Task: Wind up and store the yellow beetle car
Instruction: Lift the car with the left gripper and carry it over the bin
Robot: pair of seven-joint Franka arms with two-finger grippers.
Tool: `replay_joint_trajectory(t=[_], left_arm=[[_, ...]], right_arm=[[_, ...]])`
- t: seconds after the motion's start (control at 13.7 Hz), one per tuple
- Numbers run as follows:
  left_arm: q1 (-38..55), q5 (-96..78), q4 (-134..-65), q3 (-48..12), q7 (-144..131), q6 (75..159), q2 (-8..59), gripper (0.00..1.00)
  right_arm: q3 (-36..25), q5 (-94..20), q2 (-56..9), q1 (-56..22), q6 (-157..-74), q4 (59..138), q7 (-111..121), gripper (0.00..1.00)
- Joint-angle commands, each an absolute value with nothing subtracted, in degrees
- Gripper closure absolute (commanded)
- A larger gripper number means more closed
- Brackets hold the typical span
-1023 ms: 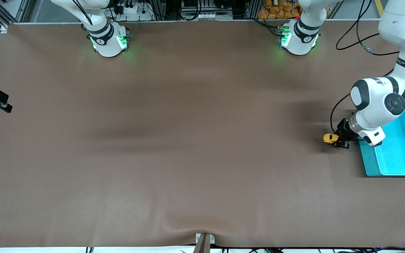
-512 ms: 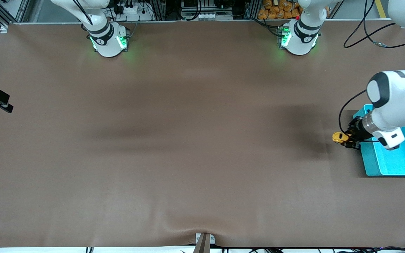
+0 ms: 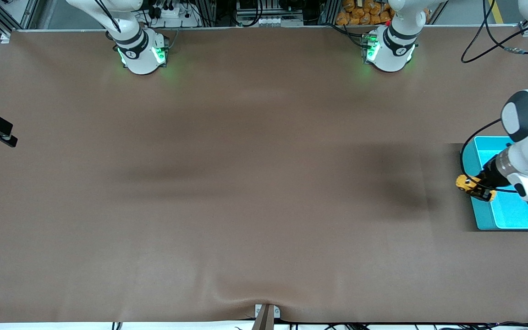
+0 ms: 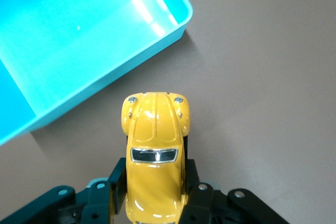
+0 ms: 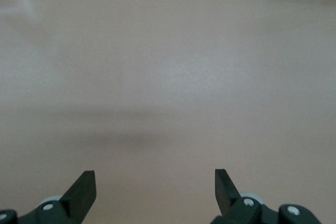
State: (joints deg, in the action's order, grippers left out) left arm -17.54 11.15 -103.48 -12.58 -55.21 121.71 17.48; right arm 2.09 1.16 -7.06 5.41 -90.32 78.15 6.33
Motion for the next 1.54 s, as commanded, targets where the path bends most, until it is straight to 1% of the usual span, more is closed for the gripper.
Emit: replay_joint_trajectory(t=[0.0, 0.37, 0.51, 0.66, 0.8, 1.1, 1.46], left_arm=[[-19.24, 12.39, -98.62, -12.48, -46.09, 118.39, 19.51, 1.00], [-22.22, 15.10, -98.62, -12.39, -34.13, 118.04, 19.78, 1.00], [-24.86, 17.48, -97.92, -12.39, -30.86, 118.39, 21.69, 1.00], [-25.57, 19.85, -98.00, -12.39, -28.75, 118.74, 22.67, 1.00], [-27.68, 19.25, -97.82, -12.57, -23.67, 119.35, 23.55, 1.00], [-29.88, 16.70, -97.82, -12.57, -14.17, 124.35, 26.53, 1.00], [-36.20, 16.26, -97.82, -12.57, 0.33, 134.54, 32.86, 1.00]], right_arm=[[2.72, 0.53, -5.71, 6.06, -90.26, 79.28, 6.33, 0.00], [2.72, 0.62, -5.71, 6.06, -90.26, 79.37, 6.42, 0.00], [2.72, 0.70, -5.71, 6.06, -90.26, 79.37, 6.42, 0.00], [2.64, 0.70, -5.63, 6.15, -90.18, 79.37, 6.42, 0.00], [2.72, 0.88, -5.63, 6.06, -90.18, 79.37, 6.42, 0.00], [2.64, 1.14, -5.63, 6.06, -90.18, 79.37, 6.42, 0.00], [2.72, 1.14, -5.71, 5.98, -90.44, 79.37, 6.42, 0.00]])
